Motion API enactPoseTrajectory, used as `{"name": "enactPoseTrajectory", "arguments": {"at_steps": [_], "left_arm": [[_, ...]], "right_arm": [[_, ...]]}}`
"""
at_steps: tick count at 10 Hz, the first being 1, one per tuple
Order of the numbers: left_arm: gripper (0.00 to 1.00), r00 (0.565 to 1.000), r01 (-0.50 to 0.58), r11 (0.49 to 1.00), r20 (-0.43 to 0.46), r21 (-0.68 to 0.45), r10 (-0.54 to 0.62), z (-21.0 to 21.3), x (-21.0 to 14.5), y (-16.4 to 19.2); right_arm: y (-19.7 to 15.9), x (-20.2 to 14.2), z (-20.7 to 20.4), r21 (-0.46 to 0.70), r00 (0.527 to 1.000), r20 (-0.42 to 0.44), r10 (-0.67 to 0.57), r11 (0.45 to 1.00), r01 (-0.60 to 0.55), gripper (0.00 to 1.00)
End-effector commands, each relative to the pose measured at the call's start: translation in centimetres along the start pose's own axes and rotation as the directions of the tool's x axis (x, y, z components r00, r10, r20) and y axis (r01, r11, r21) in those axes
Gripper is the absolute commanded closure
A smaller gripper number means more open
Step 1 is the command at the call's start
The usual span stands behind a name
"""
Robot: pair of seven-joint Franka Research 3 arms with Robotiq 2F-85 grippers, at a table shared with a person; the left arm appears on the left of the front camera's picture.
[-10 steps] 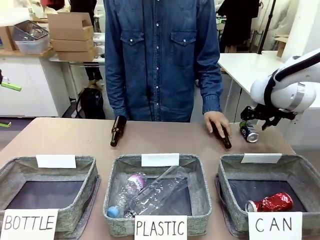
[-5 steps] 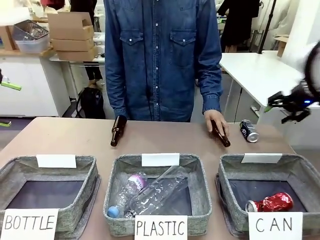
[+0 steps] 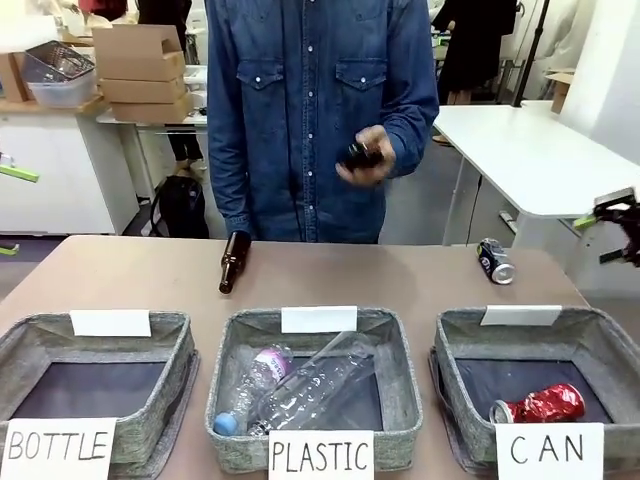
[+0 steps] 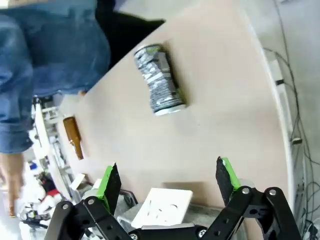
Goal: Sort the can waste into the basket.
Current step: Pick up the can waste from the table and place it in the right Fabric basket.
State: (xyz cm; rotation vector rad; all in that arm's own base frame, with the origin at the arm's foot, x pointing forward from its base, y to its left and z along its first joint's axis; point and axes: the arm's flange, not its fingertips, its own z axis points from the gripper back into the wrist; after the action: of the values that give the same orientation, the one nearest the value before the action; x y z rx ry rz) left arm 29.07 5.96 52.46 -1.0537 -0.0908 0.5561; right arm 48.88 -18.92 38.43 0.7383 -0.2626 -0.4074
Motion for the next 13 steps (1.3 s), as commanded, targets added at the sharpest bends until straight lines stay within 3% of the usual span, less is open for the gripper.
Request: {"name": "enactPoseTrajectory", "arguments": {"at_steps": [1, 3, 5, 7, 8, 9, 13], "left_arm": [[0.0, 1.0, 0.002, 1.0, -0.003, -0.008, -0.002, 0.1, -0.2, 0.0], [0.0, 1.0, 0.002, 1.0, -0.003, -0.008, -0.002, 0.1, -0.2, 0.0], [0.0, 1.0, 0.002, 1.0, -0.003, -0.008, -0.002, 0.1, -0.2, 0.0], [0.0, 1.0, 0.002, 1.0, -0.003, -0.008, -0.002, 0.1, -0.2, 0.0], [0.0, 1.0, 0.002, 1.0, -0.003, -0.008, -0.002, 0.1, -0.2, 0.0], [0.0, 1.0, 0.002, 1.0, -0.003, -0.008, -0.002, 0.1, -0.2, 0.0], [0.0, 1.0, 0.002, 1.0, -0.003, -0.008, -0.002, 0.1, -0.2, 0.0]], "right_arm": [[5.7, 0.8, -5.3, -0.059, 0.988, 0.003, 0.157, 0.986, -0.156, 0.0], [10.2, 1.1, -10.5, -0.223, 0.958, -0.02, 0.287, 0.933, -0.284, 0.0], [11.4, 2.0, -13.2, -0.438, 0.945, -0.002, 0.326, 0.85, -0.294, 0.0], [11.9, 2.7, -14.8, -0.508, 0.921, -0.057, 0.386, 0.783, -0.36, 0.0], [11.8, 2.9, -15.7, -0.519, 0.912, -0.124, 0.39, 0.758, -0.395, 0.0], [11.1, 3.2, -16.6, -0.523, 0.915, -0.165, 0.368, 0.754, -0.398, 0.0], [8.2, 3.3, -17.6, -0.529, 0.945, -0.16, 0.286, 0.783, -0.327, 0.0]]}}
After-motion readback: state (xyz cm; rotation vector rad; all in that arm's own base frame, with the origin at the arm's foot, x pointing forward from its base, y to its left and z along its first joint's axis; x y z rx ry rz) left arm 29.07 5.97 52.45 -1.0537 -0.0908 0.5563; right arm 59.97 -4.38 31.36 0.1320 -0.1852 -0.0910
